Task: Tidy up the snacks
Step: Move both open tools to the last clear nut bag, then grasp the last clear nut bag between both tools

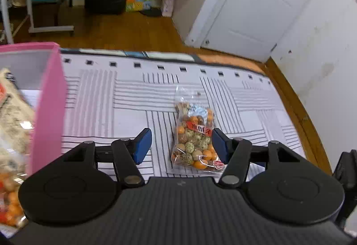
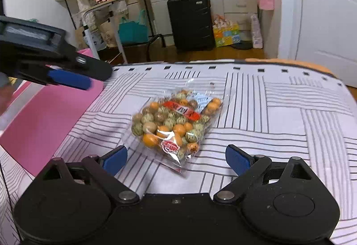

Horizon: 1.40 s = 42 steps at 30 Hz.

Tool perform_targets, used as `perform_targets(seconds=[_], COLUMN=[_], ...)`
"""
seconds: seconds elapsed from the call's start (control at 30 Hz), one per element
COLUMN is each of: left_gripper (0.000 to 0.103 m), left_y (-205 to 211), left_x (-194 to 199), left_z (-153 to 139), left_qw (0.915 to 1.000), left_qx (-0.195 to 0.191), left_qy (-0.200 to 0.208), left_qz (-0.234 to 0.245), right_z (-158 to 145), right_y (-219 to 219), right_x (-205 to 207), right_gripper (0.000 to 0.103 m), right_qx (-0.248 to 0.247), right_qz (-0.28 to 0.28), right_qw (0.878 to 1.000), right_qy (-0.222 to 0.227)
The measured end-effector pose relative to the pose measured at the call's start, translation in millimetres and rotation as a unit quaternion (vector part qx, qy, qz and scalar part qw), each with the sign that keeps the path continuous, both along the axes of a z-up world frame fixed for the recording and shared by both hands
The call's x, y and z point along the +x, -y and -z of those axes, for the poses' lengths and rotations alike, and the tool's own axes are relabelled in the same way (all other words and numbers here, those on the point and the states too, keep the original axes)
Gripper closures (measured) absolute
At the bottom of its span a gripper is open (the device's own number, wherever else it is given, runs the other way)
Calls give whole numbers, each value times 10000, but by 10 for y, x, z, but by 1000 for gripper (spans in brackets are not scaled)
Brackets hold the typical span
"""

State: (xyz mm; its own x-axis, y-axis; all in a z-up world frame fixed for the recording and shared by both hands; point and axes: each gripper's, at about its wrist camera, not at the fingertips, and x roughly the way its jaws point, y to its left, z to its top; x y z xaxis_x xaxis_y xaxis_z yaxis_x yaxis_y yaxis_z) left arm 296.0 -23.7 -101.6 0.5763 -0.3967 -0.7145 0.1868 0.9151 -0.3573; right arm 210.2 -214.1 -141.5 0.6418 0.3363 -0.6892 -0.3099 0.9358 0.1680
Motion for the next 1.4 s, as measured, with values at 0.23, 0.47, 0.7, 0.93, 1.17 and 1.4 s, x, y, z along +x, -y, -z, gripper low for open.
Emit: perform_targets(seconds=[0.23, 0.47, 0.7, 0.93, 1.17, 1.4], left_gripper=[49, 70, 70, 70, 70, 70], left_y=[144, 193, 157, 129, 133, 172], left_x=[290, 352, 371, 349, 229, -42], left_z=[482, 695, 753, 778, 609, 405], left_qw=[9992, 9978, 9967, 9938, 9918, 9950], left_qx=[-231, -400, -579, -797, -758, -407], left_qy=[-307, -391, -480, -689, -911, -775], left_qz=[139, 362, 312, 357, 467, 484], right_z=[191, 318, 430, 445, 250, 87], right_y=[-31, -182, -371, -506, -556, -588], right_x=[246, 332, 354, 279, 158, -34], right_gripper=[6, 6, 0, 8, 11, 11], right_qx=[77, 35, -254, -700, -800, -511], right_qz=[-154, -338, -337, -67, 3, 151], right_qw=[9997, 9993, 9991, 9970, 9966, 9986], right_qy=[-156, -136, 52, 334, 207, 32])
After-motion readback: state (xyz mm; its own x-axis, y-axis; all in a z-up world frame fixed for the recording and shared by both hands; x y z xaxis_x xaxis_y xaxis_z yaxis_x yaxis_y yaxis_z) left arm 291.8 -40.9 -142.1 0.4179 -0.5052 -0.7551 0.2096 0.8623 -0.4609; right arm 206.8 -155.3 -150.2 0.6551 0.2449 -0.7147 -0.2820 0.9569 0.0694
